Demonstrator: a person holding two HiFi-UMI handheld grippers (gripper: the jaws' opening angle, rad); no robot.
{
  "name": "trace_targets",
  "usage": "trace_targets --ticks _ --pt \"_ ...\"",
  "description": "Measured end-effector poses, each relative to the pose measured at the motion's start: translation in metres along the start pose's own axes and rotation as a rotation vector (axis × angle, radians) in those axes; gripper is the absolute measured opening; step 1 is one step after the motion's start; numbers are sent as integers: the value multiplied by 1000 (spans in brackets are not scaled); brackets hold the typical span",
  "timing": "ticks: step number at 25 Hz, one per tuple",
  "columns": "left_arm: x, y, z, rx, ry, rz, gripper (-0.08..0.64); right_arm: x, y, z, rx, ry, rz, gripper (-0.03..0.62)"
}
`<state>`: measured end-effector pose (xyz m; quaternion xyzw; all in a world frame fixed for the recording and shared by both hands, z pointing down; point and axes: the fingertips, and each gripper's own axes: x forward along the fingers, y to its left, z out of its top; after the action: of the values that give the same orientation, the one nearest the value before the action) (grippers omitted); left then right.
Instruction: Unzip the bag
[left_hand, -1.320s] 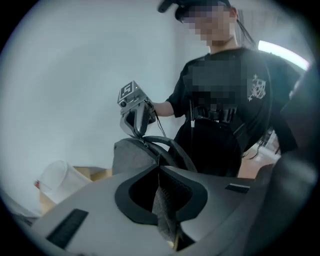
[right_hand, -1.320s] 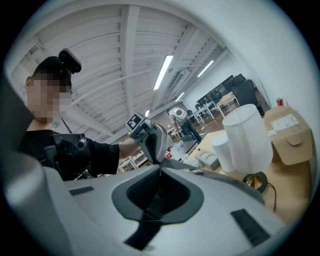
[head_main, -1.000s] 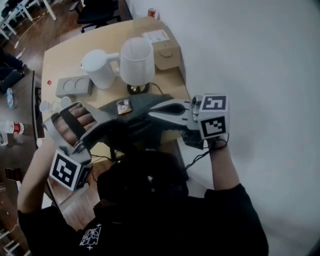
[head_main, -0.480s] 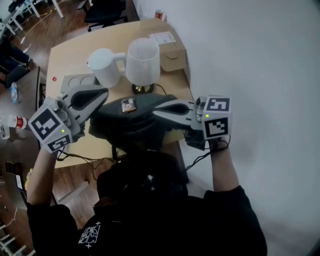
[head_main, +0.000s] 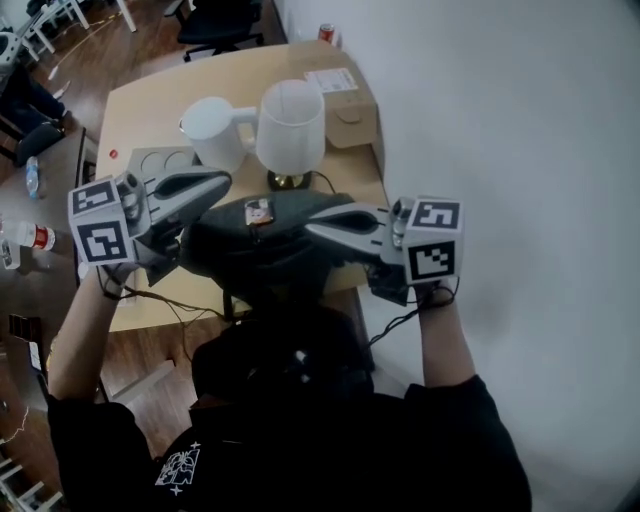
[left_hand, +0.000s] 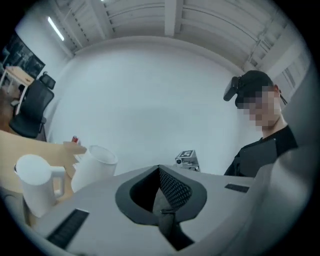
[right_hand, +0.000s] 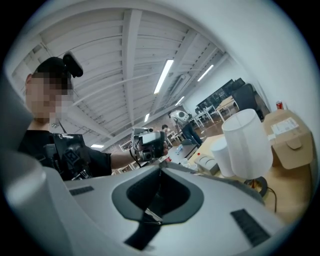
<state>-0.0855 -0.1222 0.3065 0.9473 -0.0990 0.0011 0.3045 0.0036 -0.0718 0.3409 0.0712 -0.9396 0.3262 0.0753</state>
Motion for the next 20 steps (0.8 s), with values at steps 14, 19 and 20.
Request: trace_targets --ticks 14,19,20 --pt "-6 -19 -4 -62 12 31 2 1 -1 6 -15 -16 -4 9" --pt "-9 -38 15 -36 -210 -59 0 2 1 6 -13 -18 4 9" --pt "-6 -39 14 -28 -203 -61 0 2 1 6 -12 -17 5 9"
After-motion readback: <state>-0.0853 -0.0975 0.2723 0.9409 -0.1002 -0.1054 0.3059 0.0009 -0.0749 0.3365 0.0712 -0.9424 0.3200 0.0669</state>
